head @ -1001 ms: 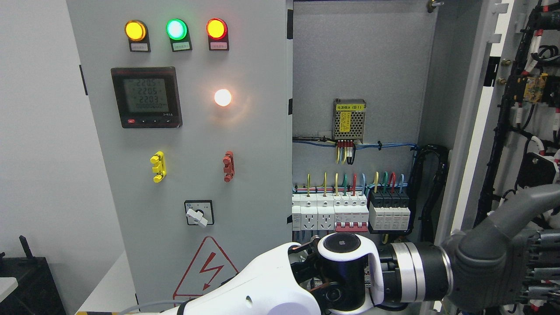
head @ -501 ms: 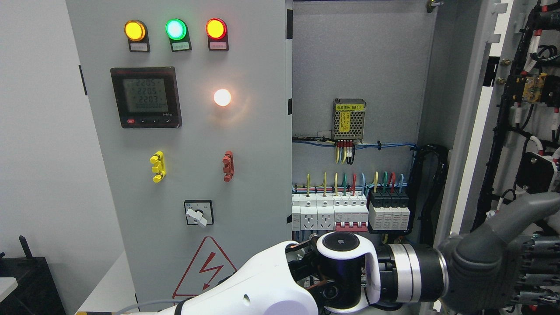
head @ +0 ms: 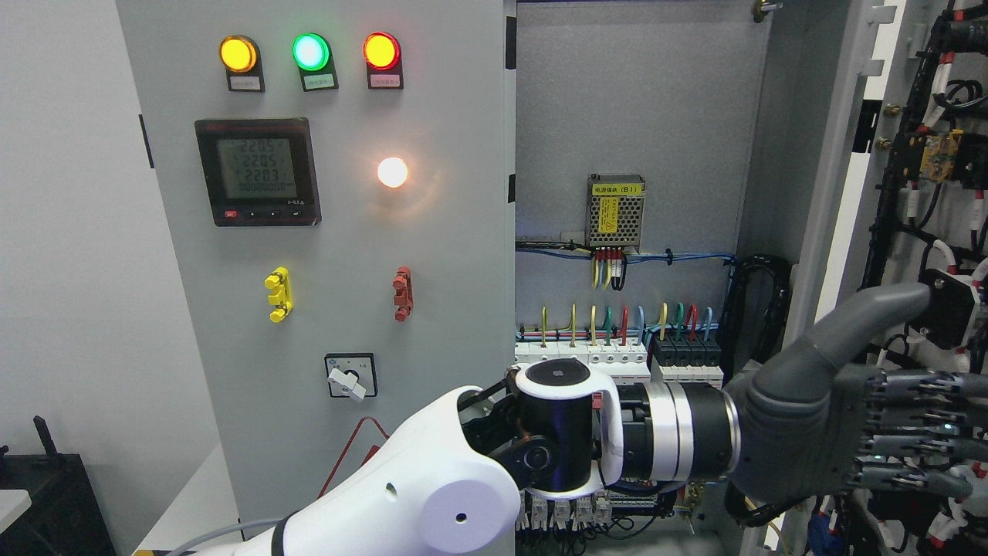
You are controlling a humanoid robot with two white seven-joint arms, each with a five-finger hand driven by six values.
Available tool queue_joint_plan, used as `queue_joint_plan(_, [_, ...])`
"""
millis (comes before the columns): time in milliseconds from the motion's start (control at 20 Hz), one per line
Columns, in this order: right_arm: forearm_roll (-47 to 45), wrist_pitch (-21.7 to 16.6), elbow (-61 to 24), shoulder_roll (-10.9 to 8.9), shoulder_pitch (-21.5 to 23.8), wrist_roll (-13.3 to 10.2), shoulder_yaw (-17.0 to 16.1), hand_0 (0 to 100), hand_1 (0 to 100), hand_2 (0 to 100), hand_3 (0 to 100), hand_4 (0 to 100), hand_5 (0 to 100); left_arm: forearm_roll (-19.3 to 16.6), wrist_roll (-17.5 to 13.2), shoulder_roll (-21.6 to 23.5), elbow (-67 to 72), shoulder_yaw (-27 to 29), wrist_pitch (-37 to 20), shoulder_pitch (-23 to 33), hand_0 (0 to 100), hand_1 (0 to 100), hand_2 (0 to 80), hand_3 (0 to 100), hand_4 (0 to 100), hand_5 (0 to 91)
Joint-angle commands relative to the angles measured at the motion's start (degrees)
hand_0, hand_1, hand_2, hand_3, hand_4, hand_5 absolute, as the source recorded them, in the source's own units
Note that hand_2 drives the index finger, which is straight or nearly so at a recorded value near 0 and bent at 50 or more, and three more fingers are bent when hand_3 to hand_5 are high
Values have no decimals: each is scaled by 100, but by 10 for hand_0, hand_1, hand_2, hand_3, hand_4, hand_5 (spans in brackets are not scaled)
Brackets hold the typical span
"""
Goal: Open door with both hands
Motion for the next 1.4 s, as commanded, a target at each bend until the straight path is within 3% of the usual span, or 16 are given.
queue_joint_plan(0, [0, -1, 0, 0, 0, -6, 0, 0, 0, 0, 0, 0, 0, -8, -14, 972, -274, 842, 88, 390, 0, 0, 0, 0, 42, 0])
queue_joint_plan(250, [0, -1, 0, 0, 0, -6, 0, 0, 0, 0, 0, 0, 0, -52, -5, 1877, -749, 868, 27, 1224, 0, 0, 0, 0, 42, 0])
queue_joint_plan(601, [0, -1, 0, 0, 0, -6, 0, 0, 0, 0, 0, 0, 0, -175, -49, 2669, -977, 877, 0, 2043, 0, 0, 0, 0, 42, 0])
queue_joint_plan(1352, [0, -1, 0, 0, 0, -6, 0, 0, 0, 0, 0, 0, 0, -1247, -67, 3486, -1743, 1580, 0, 4178, 0, 0, 0, 0, 42, 0])
